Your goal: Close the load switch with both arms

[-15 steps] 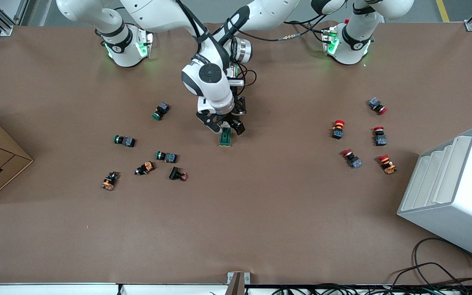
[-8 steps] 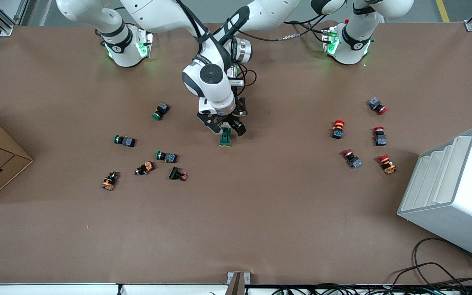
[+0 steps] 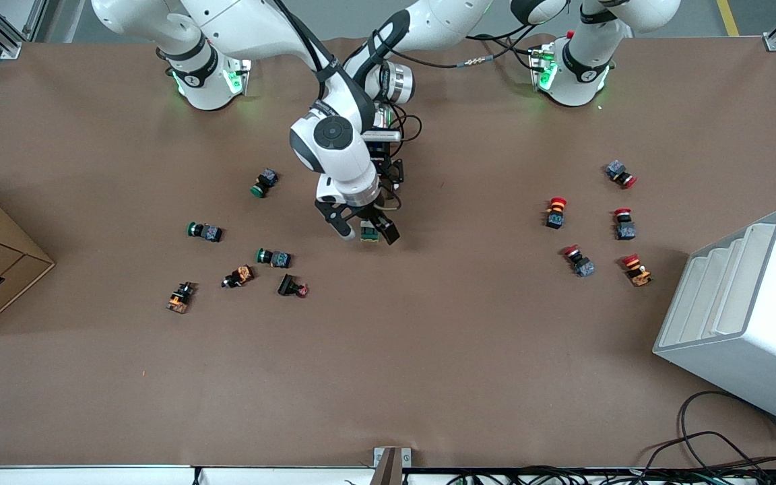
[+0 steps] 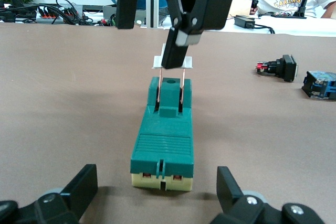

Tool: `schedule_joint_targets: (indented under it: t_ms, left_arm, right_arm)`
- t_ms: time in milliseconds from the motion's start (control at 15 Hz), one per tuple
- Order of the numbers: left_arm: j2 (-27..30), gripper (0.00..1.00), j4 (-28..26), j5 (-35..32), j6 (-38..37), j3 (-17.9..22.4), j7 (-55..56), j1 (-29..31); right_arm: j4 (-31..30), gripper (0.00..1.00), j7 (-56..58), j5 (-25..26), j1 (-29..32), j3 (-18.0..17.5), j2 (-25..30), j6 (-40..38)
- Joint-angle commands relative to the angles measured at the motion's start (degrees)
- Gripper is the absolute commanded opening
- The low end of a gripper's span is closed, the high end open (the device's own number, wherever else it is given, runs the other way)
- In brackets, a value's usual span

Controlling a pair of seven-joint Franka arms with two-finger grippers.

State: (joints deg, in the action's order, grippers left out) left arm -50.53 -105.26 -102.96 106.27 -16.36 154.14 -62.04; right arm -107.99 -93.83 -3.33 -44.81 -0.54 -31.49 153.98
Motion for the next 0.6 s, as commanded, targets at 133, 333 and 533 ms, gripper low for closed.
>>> schedule_joint_targets:
  t_ms: [133, 333, 533]
  left_arm:
    - [-2.38, 1.0, 1.28, -0.13, 0.87, 0.1, 0.81, -0.27]
    - [-2.38, 1.0, 1.11, -0.13, 0.87, 0.1, 1.16, -0.27]
    - [-2.29, 1.0, 1.11, -0.13, 0.87, 0.1, 1.08, -0.18]
  right_arm:
    - [1.9, 1.0, 0.41, 0.34, 0.78, -0.43, -1.64, 0.53]
    - [2.78, 1.0, 0.49, 0.52, 1.13, -0.43, -2.43, 0.53]
    - [4.1, 1.0, 0.58, 1.04, 1.75, -0.43, -4.1, 0.53]
